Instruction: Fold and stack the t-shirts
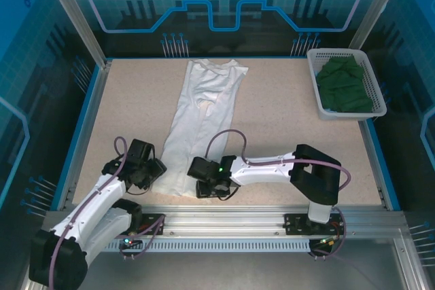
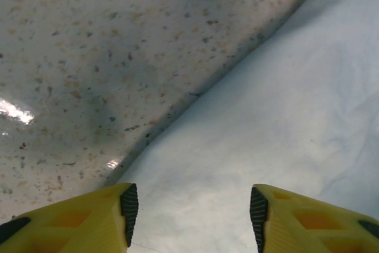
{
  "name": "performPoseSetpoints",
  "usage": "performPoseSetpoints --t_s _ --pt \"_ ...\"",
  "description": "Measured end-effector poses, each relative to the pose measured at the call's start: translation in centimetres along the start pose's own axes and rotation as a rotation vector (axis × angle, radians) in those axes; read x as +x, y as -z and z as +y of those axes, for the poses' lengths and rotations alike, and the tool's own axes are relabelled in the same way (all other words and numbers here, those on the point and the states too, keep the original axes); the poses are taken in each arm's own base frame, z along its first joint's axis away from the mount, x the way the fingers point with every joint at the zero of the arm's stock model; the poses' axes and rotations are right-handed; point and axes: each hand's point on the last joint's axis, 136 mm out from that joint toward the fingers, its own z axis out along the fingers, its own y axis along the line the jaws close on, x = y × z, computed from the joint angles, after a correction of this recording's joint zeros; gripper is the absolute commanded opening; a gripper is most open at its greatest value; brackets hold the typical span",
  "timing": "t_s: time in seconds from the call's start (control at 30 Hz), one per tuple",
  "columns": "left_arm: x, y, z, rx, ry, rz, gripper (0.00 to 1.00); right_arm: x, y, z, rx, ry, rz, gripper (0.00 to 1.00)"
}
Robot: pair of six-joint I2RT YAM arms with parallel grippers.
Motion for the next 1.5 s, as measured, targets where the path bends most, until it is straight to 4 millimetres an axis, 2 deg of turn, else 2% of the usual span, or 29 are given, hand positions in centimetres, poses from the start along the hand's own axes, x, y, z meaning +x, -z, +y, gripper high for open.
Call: performPoseSetpoints --t_s 0.13,0.23,0.33,0.47,0.6,0.83,1.0,1.2,1.4,1.5 --pt "0.3 -0.4 0.4 -0.01 -0.001 0.01 0.46 0.1 -0.8 -1.0 0.053 -0.023 0.017 0.25" --pt "0.9 -1.0 0.7 -0.014 -0.01 0.029 0.41 -0.1 -0.8 -1.3 0.055 -0.041 0.019 0.08" --pt "1.6 -1.6 0.8 -0.019 -0.023 0.057 0.36 -0.3 -0.7 -1.5 0.033 -0.065 0.018 0.01" --pt "2.7 -2.1 0.2 0.013 -0.047 0.089 0.34 -0.5 -0.3 -3.3 0.023 -0.098 0.011 0.0" --pt "4.2 -2.3 -1.0 0.061 -0.079 0.131 0.36 -0.6 0.5 -6.5 0.012 -0.164 -0.001 0.0" --pt "7.5 -2.1 -3.3 0.138 -0.145 0.231 0.48 0.2 2.4 -12.8 -0.002 -0.309 -0.037 0.0" --pt "8.3 -2.0 -3.3 0.134 -0.141 0.249 0.52 1.2 3.5 -16.2 0.018 -0.373 -0.057 0.0" --pt "9.4 -2.0 -3.9 0.16 -0.135 0.29 0.54 1.6 3.8 -17.2 0.036 -0.383 -0.062 0.0" --pt "12.3 -1.5 -4.8 0.219 -0.174 0.394 0.51 1.6 3.7 -17.0 0.031 -0.38 -0.055 0.0" --pt "13.6 -1.4 -4.6 0.225 -0.188 0.44 0.49 1.6 3.6 -16.7 0.02 -0.375 -0.047 0.0"
